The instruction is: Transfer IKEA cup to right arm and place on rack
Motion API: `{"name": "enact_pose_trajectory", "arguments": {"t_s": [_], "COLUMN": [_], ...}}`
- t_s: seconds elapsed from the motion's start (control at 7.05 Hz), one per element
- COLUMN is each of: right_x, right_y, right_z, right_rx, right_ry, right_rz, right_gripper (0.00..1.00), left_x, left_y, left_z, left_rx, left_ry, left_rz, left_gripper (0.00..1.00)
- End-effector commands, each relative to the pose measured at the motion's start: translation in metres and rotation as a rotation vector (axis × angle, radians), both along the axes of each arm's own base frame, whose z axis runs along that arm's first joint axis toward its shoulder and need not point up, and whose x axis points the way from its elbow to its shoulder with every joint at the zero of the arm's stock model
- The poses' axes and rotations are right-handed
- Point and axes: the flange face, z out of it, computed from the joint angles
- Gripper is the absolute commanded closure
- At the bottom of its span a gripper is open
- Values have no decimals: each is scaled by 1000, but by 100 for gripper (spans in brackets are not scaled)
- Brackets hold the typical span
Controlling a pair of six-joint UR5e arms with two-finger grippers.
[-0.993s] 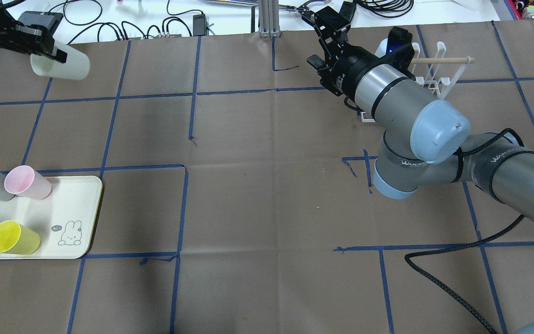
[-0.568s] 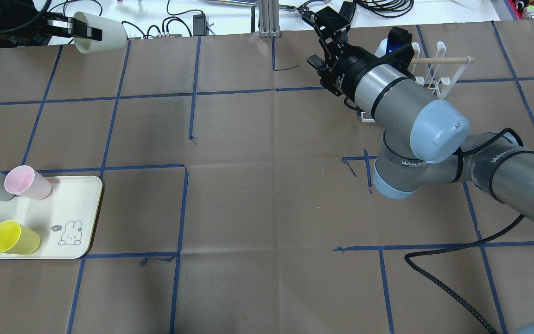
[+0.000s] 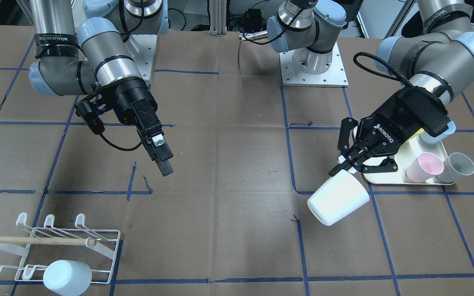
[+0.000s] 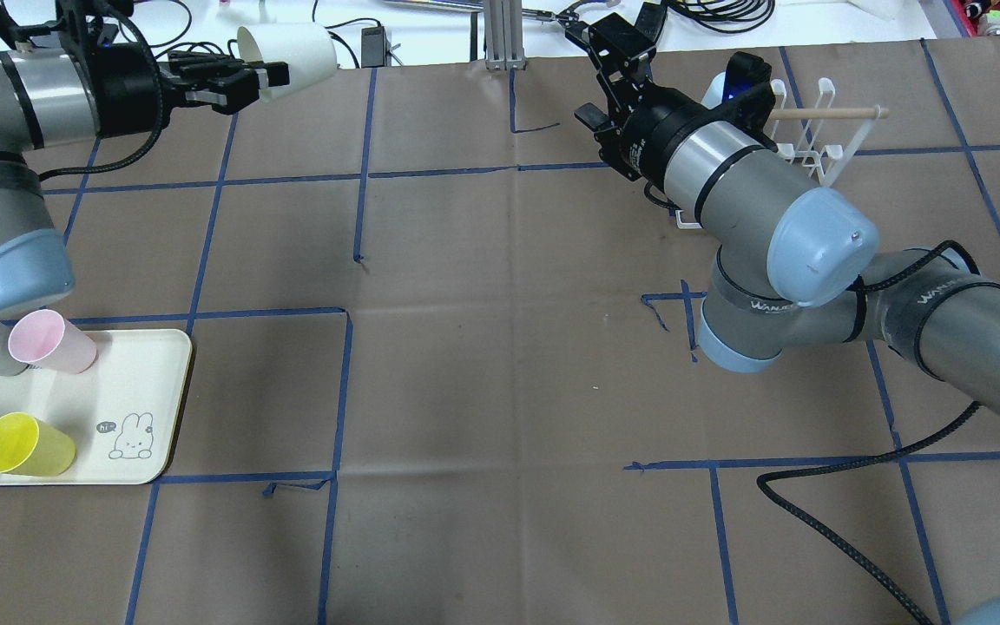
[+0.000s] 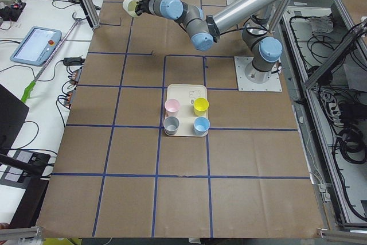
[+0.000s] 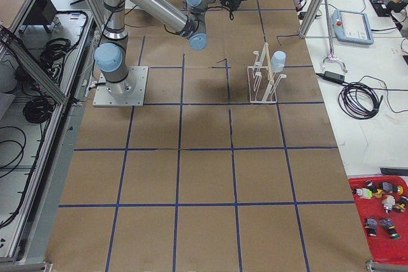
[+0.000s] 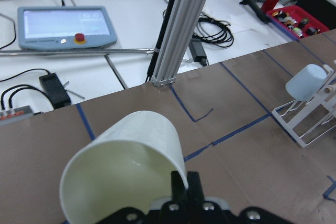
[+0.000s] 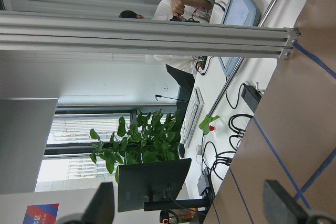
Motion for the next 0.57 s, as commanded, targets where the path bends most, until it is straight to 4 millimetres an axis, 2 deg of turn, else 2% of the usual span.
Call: {"name": "enact_pose_trajectory", "arguments": {"t_s": [0.0,0.14,0.28,0.43], "right_x": [0,0,0,0], "right_y": [-1,-1,1,1], "right_z": [-2,-3,0,-3], "right_rx": [6,27,48,84], "right_ry": [-7,-31,-77,-133], "right_rz": [0,2,-11,-27], "right_gripper": [0,0,0,0], "left_x": [-55,-67,-77,-98], "left_y": [46,59,61,66], "left_z": [-38,-48,-47,-47], "left_rx": [-95,-110,-105,-67], "left_ry": [57,60,65,75], "left_rz": [-128,-147,-166,-184], "left_gripper": [100,100,100,100]}}
